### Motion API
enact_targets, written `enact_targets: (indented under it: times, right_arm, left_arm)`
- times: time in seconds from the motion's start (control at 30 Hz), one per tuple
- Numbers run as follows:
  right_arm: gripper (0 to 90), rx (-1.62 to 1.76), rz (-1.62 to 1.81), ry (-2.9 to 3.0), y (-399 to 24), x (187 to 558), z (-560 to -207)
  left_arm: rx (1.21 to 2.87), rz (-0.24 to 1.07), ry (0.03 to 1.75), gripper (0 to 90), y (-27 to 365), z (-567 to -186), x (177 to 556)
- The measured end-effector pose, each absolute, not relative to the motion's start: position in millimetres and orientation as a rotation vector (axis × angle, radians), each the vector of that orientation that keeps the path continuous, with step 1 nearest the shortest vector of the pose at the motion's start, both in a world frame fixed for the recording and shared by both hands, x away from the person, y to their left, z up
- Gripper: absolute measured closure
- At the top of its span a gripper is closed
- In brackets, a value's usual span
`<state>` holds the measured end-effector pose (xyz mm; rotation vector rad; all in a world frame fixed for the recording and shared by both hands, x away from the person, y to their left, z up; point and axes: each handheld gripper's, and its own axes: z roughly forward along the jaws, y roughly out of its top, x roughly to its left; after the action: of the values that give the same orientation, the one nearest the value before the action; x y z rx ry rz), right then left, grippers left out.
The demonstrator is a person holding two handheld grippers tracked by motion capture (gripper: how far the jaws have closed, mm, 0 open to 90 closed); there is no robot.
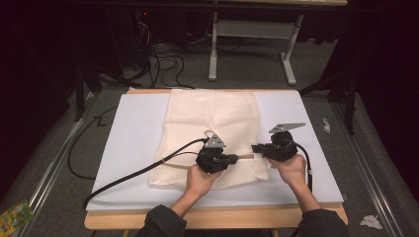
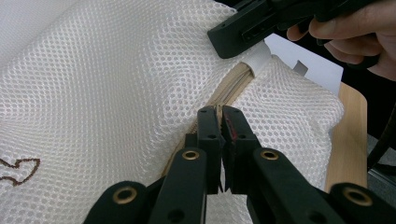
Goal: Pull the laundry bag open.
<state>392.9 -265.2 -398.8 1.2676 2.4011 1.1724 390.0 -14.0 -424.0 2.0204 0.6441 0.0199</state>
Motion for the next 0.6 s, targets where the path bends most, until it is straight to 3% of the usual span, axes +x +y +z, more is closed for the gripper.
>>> enact_targets:
  times: [0.6]
  right_arm:
    - [89.0,1.284,1.164,2.385,-270.1,391.3,-399.2]
  left_arm:
    - [2.022,0.043,0.658,87.2,-4.5,-424.0,388.1]
